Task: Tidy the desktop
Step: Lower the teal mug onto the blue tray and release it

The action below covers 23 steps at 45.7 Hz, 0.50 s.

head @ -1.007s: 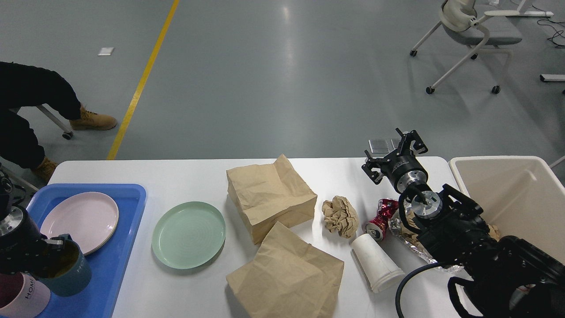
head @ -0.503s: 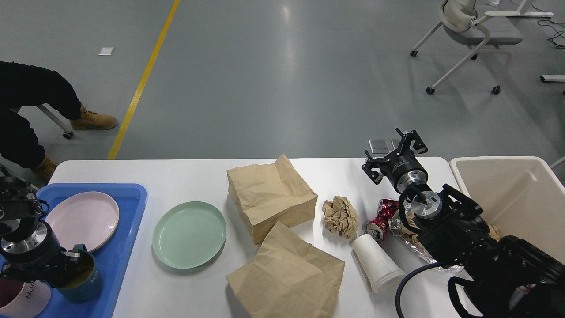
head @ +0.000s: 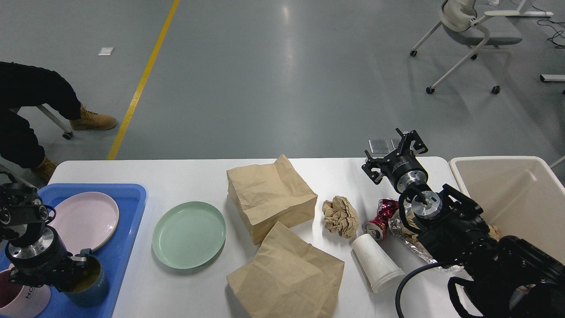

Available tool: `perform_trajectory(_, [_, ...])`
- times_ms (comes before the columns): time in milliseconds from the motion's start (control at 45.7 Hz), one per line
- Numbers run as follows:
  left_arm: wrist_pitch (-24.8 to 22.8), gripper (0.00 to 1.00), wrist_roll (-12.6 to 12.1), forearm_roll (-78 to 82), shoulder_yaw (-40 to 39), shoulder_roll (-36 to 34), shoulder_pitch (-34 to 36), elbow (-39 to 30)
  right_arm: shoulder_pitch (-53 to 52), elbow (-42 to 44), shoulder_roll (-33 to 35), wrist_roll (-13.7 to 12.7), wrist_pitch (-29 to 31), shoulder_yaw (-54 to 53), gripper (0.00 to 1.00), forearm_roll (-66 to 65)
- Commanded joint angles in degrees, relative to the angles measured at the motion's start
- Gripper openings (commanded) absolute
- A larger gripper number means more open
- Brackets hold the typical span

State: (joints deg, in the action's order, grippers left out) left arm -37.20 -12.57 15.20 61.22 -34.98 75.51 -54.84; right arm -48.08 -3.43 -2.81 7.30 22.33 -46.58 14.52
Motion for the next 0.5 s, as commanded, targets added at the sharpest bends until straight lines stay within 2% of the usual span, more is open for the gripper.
perform_trajectory(0, [-0.6, 0.38, 0.0, -0.2, 0.0, 0.0, 0.2, -0.2, 0.0, 0.0, 0.0, 0.0, 0.0, 0.0, 1.00, 0.0])
perform_trajectory(175, [-3.0, 0.67, 0.1, -0.2, 0.1, -1.4, 1.5, -1.1, 0.0, 0.0, 0.0, 0.0, 0.0, 0.0, 1.00, 0.0])
perform_trajectory(394, [-12.4, 0.83, 0.1, -0.2, 0.7, -4.7, 7.7, -1.4, 0.0, 0.0, 0.0, 0.0, 0.0, 0.0, 1.00, 0.0])
perform_trajectory(481, [-17.3, 0.92, 0.0, -0.2, 1.0, -5.8, 11.7, -1.7, 0.0, 0.0, 0.0, 0.0, 0.0, 0.0, 1.00, 0.0])
